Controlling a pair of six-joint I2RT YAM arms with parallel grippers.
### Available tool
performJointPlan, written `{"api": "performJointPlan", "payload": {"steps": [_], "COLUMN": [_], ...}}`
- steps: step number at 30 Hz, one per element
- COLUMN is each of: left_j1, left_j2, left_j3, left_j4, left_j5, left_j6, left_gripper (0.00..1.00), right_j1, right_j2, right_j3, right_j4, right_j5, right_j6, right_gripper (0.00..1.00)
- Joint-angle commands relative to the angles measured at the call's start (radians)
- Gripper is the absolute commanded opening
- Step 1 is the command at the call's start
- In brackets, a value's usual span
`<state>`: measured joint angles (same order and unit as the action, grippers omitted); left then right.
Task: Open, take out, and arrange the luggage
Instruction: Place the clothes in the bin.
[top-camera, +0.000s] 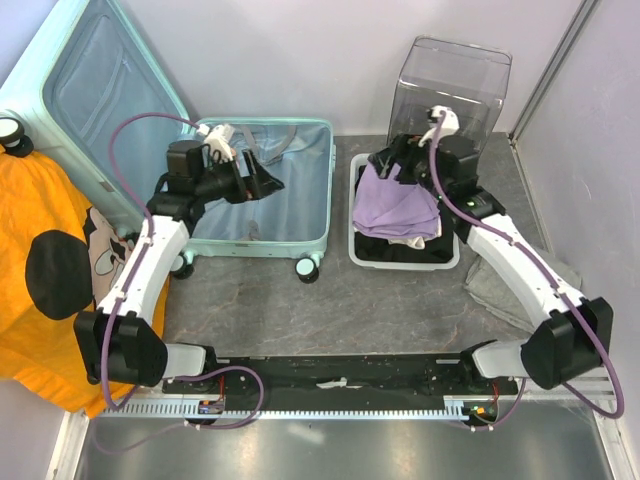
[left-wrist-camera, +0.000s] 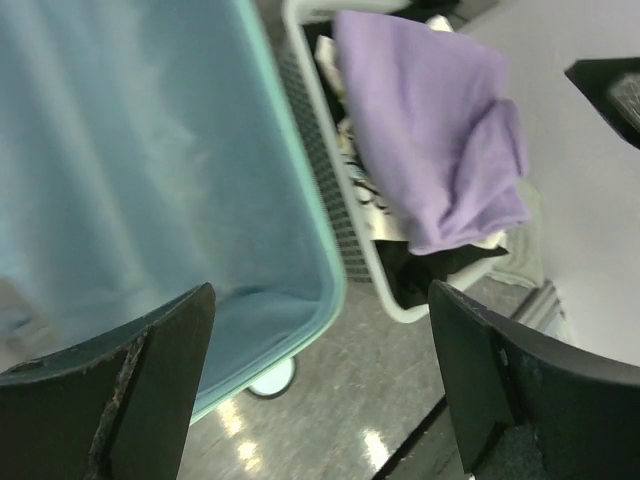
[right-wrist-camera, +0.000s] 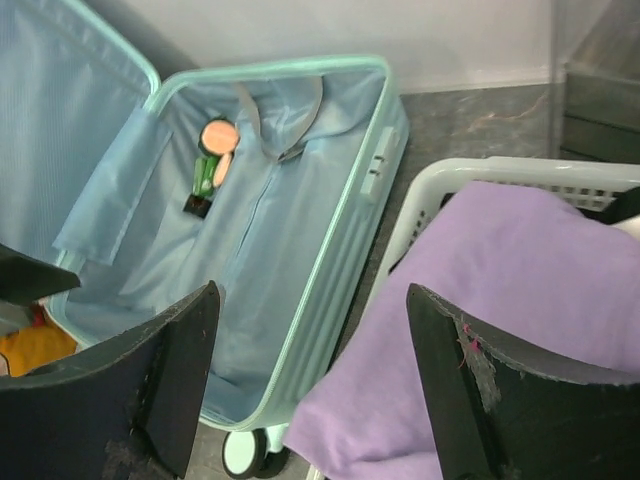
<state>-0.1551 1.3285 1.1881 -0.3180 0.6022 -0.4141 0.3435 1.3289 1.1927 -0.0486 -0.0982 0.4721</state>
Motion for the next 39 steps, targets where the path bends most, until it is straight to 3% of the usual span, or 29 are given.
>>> {"api": "performJointPlan", "payload": {"steps": [1, 9, 14, 17, 20, 26, 30, 32, 34, 39], "left_j1": [0.035, 0.081, 0.095, 0.097, 0.098, 0.1, 0.1, 0.1, 0.1, 0.1], "left_j2": [-0.067, -0.069, -0.063, -0.074, -0.084, -0.1, -0.098, -0.098, -0.098, -0.103], "left_j3": [0.048, -0.041, -0.071, -0.076, -0.081, -0.094, -0.094, -0.096, -0.096, -0.097], "left_j4": [-0.155, -0.086, -0.073, -0.075, -0.073, -0.072, -0.075, -0.073, -0.075, -0.073], "left_j5": [-0.03, -0.053, -0.036, -0.047, -0.062, -0.094, -0.094, -0.093, -0.091, -0.093], "left_j6": [0.152, 0.162, 0.158, 0.166, 0.169, 0.178, 0.176, 0.175, 0.173, 0.175], "left_gripper": [0.94, 0.94, 0.94, 0.94, 0.94, 0.94, 0.94, 0.94, 0.94, 0.94], "right_j1": [0.035, 0.006, -0.078, -0.09, -0.087, -0.037, 0.012, 0.031, 0.046, 0.074], "right_j2": [0.076, 0.17, 0.21, 0.23, 0.236, 0.119, 0.003, -0.035, -0.045, 0.012], "right_j3": [0.05, -0.135, -0.249, -0.237, -0.2, -0.134, -0.131, -0.148, -0.165, -0.24], "right_j4": [-0.039, -0.102, -0.108, -0.122, -0.128, -0.149, -0.168, -0.163, -0.157, -0.149], "right_j5": [0.034, 0.092, 0.119, 0.161, 0.1, 0.086, 0.117, 0.112, 0.101, 0.061], "right_j6": [-0.047, -0.014, 0.0, -0.039, -0.049, -0.062, -0.05, -0.038, -0.024, 0.0], "right_gripper": [0.82, 0.81, 0.87, 0.88, 0.88, 0.87, 0.8, 0.66, 0.58, 0.47]}}
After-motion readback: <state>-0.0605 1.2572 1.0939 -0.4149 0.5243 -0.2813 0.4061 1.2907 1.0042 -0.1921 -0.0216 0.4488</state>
